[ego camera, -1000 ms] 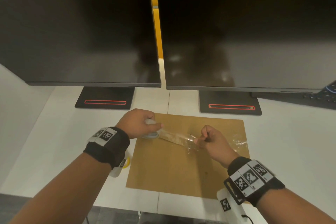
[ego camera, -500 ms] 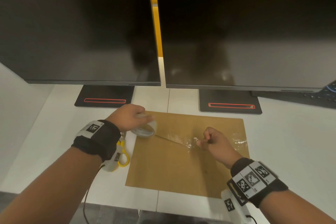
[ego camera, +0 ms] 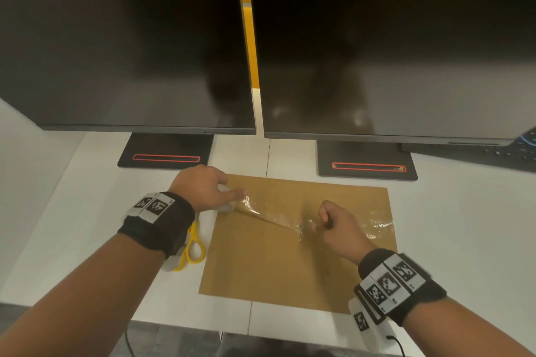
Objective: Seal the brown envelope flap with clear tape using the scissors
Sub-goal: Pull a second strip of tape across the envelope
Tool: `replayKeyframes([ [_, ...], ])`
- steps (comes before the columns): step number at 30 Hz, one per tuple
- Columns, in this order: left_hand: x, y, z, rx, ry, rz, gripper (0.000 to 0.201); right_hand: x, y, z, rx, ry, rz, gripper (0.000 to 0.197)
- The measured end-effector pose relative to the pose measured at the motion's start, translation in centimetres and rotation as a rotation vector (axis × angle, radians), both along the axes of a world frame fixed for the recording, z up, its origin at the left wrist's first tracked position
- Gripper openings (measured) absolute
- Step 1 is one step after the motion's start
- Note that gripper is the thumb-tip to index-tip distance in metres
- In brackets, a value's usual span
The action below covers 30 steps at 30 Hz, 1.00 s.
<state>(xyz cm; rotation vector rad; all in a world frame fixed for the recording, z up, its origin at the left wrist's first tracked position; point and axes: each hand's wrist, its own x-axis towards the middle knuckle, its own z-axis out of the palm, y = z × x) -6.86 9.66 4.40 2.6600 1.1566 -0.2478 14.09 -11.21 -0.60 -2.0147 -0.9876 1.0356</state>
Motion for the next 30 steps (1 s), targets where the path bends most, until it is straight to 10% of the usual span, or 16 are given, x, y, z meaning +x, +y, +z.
replayKeyframes([
  [5,-1.1,0.8,-0.2,-0.402,-0.263,0.106,0.057,0.2,-0.6,-0.3,-0.03,-0.008,-0.011,0.031],
  [19,0.6,0.1,0.0,0.166,0.205,-0.039,0.047,0.0,-0.1,0.1,-0.065,-0.04,-0.014,0.033],
  [30,2.2,-1.6,-2.7,0.215,0.46,-0.091,0.04,-0.3,0.7,-1.4,-0.196,-0.142,-0.003,0.032],
])
